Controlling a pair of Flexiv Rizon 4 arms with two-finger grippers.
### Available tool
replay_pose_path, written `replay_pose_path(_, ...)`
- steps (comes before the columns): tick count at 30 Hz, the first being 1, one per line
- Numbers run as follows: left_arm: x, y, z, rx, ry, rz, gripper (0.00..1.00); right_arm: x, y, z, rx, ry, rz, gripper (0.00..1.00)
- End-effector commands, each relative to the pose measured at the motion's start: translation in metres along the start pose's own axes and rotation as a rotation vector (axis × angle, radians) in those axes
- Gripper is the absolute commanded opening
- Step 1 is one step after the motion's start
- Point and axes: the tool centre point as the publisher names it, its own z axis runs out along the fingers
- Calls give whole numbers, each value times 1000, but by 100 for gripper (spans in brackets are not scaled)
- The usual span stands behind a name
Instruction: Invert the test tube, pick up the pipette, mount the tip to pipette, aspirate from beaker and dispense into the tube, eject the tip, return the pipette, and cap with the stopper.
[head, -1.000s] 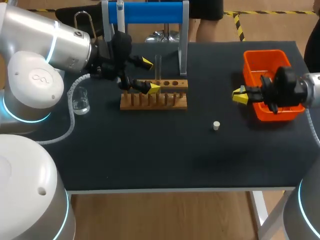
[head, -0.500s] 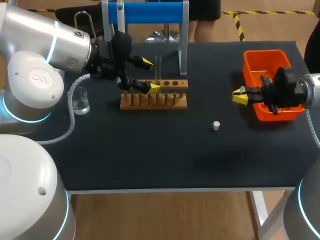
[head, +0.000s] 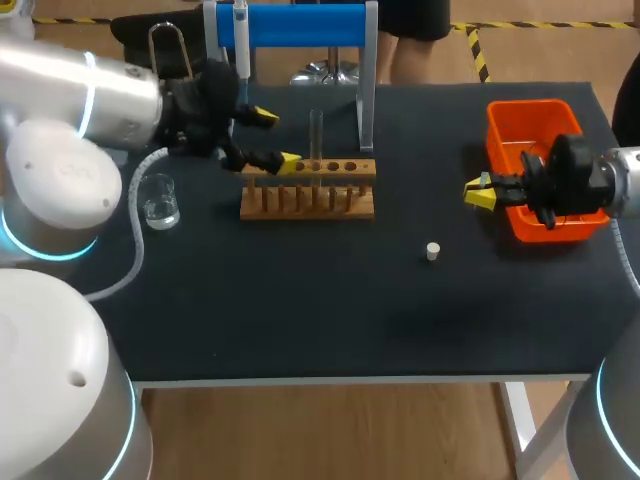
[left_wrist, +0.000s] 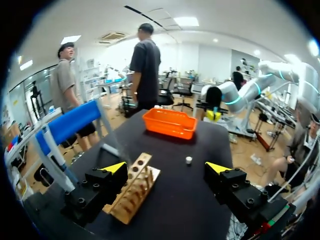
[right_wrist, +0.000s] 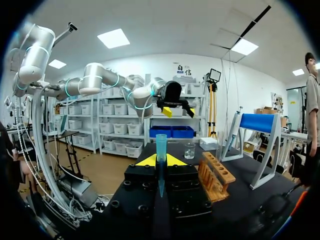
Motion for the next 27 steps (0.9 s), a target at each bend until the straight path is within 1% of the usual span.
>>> replay_pose_path(1, -15, 17, -6, 70, -100, -22, 100, 1, 1, 0, 3, -4, 0, 0)
replay_pose_path(4, -38, 20, -10, 109, -198, -55, 100, 1, 1, 0, 3, -4, 0, 0)
replay_pose_path(5, -46, 20, -11, 112, -232, -66, 100, 1, 1, 0, 3, -4, 0, 0)
replay_pose_path(7, -62, 22, -13, 123, -335, -115, 100, 1, 1, 0, 3, -4, 0, 0)
replay_pose_path(8, -70, 23, -14, 110, -381, -141, 100, 1, 1, 0, 3, -4, 0, 0)
replay_pose_path(10, -83, 25, -16, 140, -442, -166, 100, 1, 1, 0, 3, -4, 0, 0)
replay_pose_path(11, -90, 25, -16, 135, -476, -180, 100, 1, 1, 0, 3, -4, 0, 0)
replay_pose_path(13, -101, 24, -17, 147, -514, -194, 100, 1, 1, 0, 3, -4, 0, 0)
replay_pose_path(18, -118, 15, -17, 166, -565, -190, 100, 1, 1, 0, 3, -4, 0, 0)
replay_pose_path(22, -132, 10, -14, 152, -612, -200, 100, 1, 1, 0, 3, -4, 0, 0)
replay_pose_path(27, -149, 5, -8, 158, -672, -219, 100, 1, 1, 0, 3, -4, 0, 0)
